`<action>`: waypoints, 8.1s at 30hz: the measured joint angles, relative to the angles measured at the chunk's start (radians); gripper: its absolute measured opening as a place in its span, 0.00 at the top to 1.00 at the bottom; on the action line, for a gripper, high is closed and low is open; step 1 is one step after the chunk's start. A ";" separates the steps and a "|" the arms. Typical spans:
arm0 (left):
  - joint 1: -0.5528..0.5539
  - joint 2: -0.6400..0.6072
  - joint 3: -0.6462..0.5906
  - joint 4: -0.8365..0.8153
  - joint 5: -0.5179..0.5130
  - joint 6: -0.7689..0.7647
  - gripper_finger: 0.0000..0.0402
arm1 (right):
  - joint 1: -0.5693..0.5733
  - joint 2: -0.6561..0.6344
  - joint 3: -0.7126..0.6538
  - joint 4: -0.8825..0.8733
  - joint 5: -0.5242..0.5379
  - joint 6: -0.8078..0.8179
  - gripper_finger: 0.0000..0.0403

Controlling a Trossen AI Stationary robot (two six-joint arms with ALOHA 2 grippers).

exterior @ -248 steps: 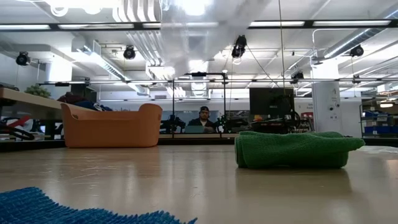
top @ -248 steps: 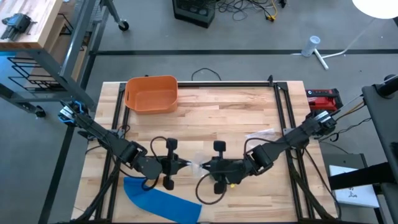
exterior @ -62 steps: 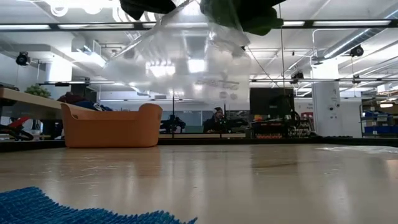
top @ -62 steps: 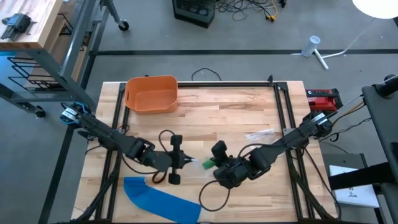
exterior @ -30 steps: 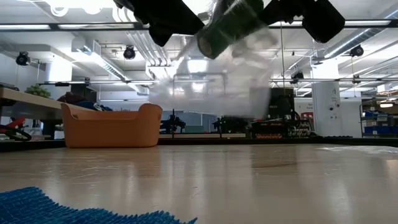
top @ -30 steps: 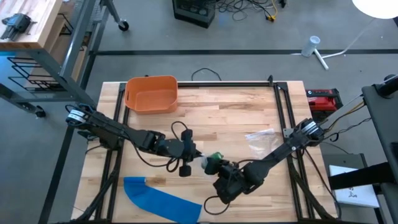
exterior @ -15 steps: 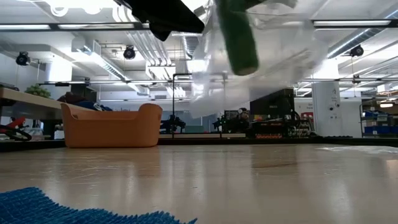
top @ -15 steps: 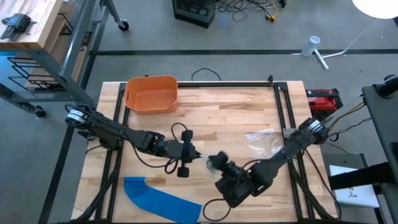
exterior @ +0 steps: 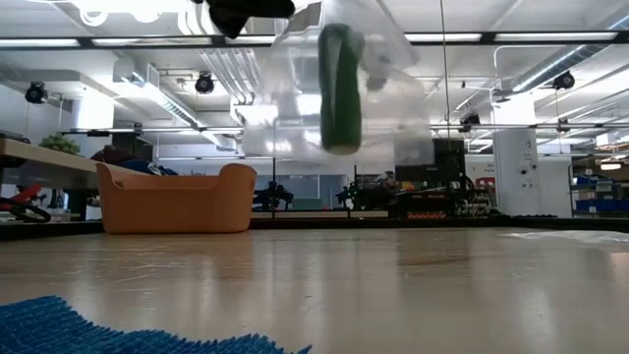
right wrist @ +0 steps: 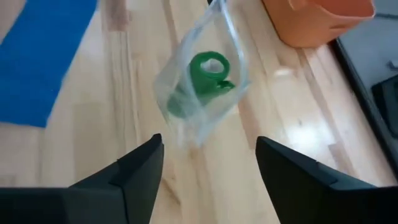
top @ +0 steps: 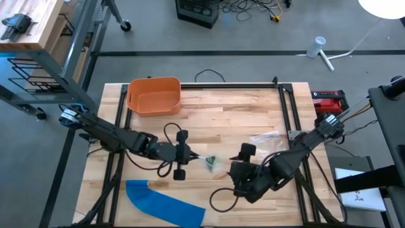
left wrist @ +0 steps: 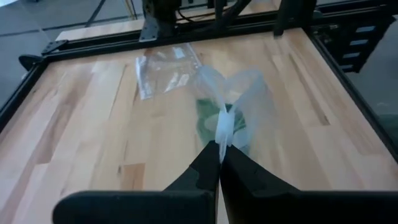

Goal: Roll bandage
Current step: Close the transparent zip bag

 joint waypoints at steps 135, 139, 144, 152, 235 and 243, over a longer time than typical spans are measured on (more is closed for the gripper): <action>-0.072 0.050 0.016 -0.055 0.004 0.049 0.67 | -0.458 0.030 0.117 0.361 -1.335 -0.219 1.00; -0.072 0.048 0.016 -0.051 -0.026 0.046 0.69 | -0.426 0.025 0.147 0.257 -1.251 -0.252 1.00; -0.071 0.047 0.016 -0.051 -0.029 0.042 0.70 | -0.442 0.024 0.158 0.007 -0.973 -0.257 1.00; -0.071 0.047 0.016 -0.056 -0.029 0.041 0.67 | -0.559 0.030 0.151 -0.333 -0.557 -0.168 1.00; -0.056 0.046 -0.020 -0.015 -0.202 0.051 0.58 | -0.381 0.025 0.033 0.177 -1.243 -0.414 1.00; -0.056 0.048 -0.042 0.036 -0.201 0.068 0.56 | -0.304 0.022 0.056 -0.007 -0.964 -0.380 1.00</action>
